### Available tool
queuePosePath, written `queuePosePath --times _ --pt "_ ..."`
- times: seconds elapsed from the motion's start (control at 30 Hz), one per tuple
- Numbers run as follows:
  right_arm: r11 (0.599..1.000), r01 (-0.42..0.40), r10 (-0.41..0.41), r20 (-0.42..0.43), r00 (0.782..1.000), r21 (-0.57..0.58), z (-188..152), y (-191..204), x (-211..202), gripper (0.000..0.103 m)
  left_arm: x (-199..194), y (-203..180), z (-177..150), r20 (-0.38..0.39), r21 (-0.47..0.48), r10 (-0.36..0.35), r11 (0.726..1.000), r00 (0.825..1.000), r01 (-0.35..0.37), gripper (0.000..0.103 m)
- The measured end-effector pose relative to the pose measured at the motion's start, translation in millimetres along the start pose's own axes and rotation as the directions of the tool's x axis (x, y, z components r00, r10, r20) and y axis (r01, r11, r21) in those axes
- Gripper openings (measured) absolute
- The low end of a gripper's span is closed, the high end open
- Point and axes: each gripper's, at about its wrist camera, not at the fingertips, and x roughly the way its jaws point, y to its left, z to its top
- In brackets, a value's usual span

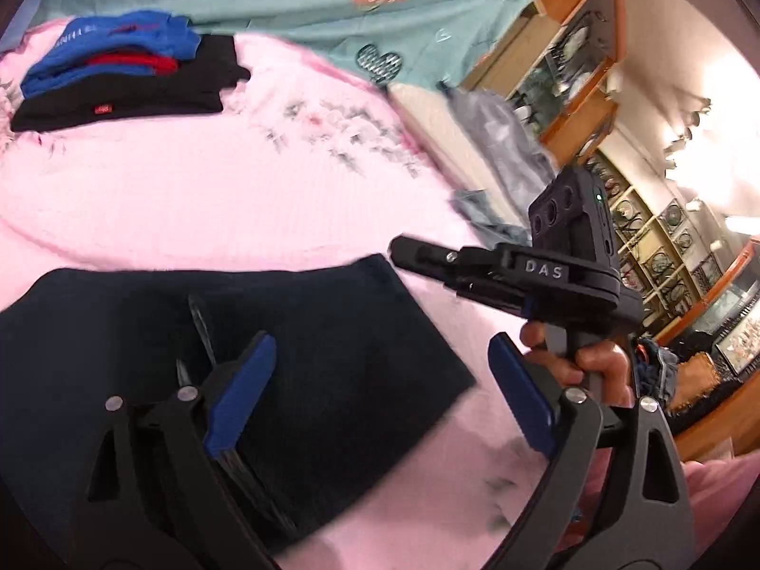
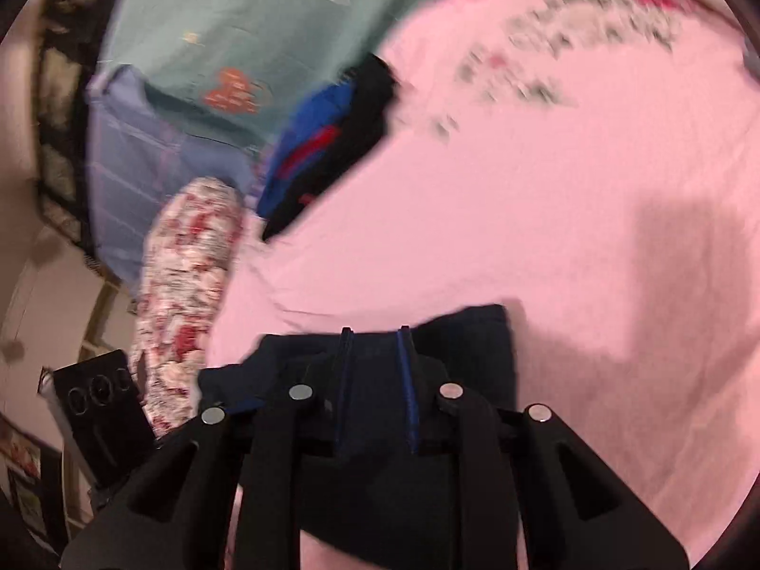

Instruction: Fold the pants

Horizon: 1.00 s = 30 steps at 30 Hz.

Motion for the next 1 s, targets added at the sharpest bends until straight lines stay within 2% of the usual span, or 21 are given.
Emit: queuePosePath --times 0.03,0.07,0.1,0.17,0.23,0.27,0.33,0.43,0.5,0.53,0.57,0.63,0.7,0.8,0.9,0.97,1.0 --pt "0.999 -0.029 0.029 0.007 1.000 0.031 0 -9 4 0.002 15 13 1 -0.050 -0.039 0.063 0.997 0.997 -0.065 0.093" --pt "0.997 -0.047 0.047 0.003 0.999 0.056 0 -16 4 0.000 30 29 -1 -0.108 -0.095 0.094 0.990 0.990 -0.105 0.093" --pt "0.993 -0.077 0.077 0.006 0.997 0.085 -1 -20 0 0.000 30 36 -1 -0.086 -0.117 0.064 0.990 0.994 -0.074 0.093" --pt "0.995 -0.072 0.071 0.011 0.997 0.069 -4 -15 -10 0.004 23 37 -2 -0.068 -0.136 0.031 0.990 0.997 -0.040 0.093" --pt "0.999 -0.050 0.050 0.028 0.998 -0.019 -15 5 -25 0.016 12 31 -1 -0.071 -0.149 0.055 0.987 0.996 -0.065 0.093" --pt "0.996 -0.067 0.069 0.032 0.997 -0.062 -22 14 -32 0.017 7 28 -1 -0.068 -0.153 0.064 0.986 0.996 -0.074 0.093" --pt "0.986 -0.094 0.099 0.031 0.995 -0.140 -40 32 -46 0.018 -7 16 -4 -0.042 -0.127 0.046 0.991 0.998 -0.051 0.093" --pt "0.977 -0.051 0.059 0.031 0.998 -0.205 -66 41 -52 0.019 -23 -1 -21 -0.030 -0.052 0.068 0.996 0.997 -0.070 0.093" --pt "0.976 0.022 -0.023 -0.002 1.000 -0.216 -81 32 -40 0.022 -18 -8 -35 -0.057 -0.003 0.080 0.997 0.995 -0.080 0.093" --pt "0.976 0.032 -0.036 -0.013 0.999 -0.215 -88 26 -33 0.021 -10 -9 -45 -0.095 0.018 0.102 0.995 0.990 -0.100 0.093" --pt "0.979 0.015 -0.013 0.010 1.000 -0.205 -91 21 -35 0.021 -4 -9 -54 -0.118 0.042 0.125 0.992 0.985 -0.121 0.093" --pt "0.981 0.006 -0.006 0.004 1.000 -0.193 -88 22 -38 0.021 -2 -14 -64 -0.094 0.111 0.167 0.981 0.981 -0.156 0.093" --pt "0.978 0.027 -0.026 0.009 1.000 -0.206 -88 26 -39 0.022 -5 -20 -64 -0.093 0.130 0.182 0.977 0.979 -0.170 0.093" --pt "0.954 0.039 -0.030 0.035 0.999 -0.297 -95 41 -45 0.025 -15 -23 -57 -0.085 0.097 0.172 0.982 0.981 -0.163 0.093" --pt "0.955 0.026 -0.028 -0.003 1.000 -0.296 -101 37 -42 0.031 -25 -37 -54 -0.028 0.138 0.149 0.980 0.988 -0.144 0.093" --pt "0.959 -0.004 0.004 0.001 1.000 -0.284 -103 31 -44 0.031 -20 -41 -60 -0.068 0.159 0.094 0.984 0.993 -0.082 0.094" --pt "0.959 -0.004 0.001 -0.009 1.000 -0.284 -103 30 -46 0.031 -9 -35 -65 -0.119 0.143 0.097 0.987 0.988 -0.080 0.094"
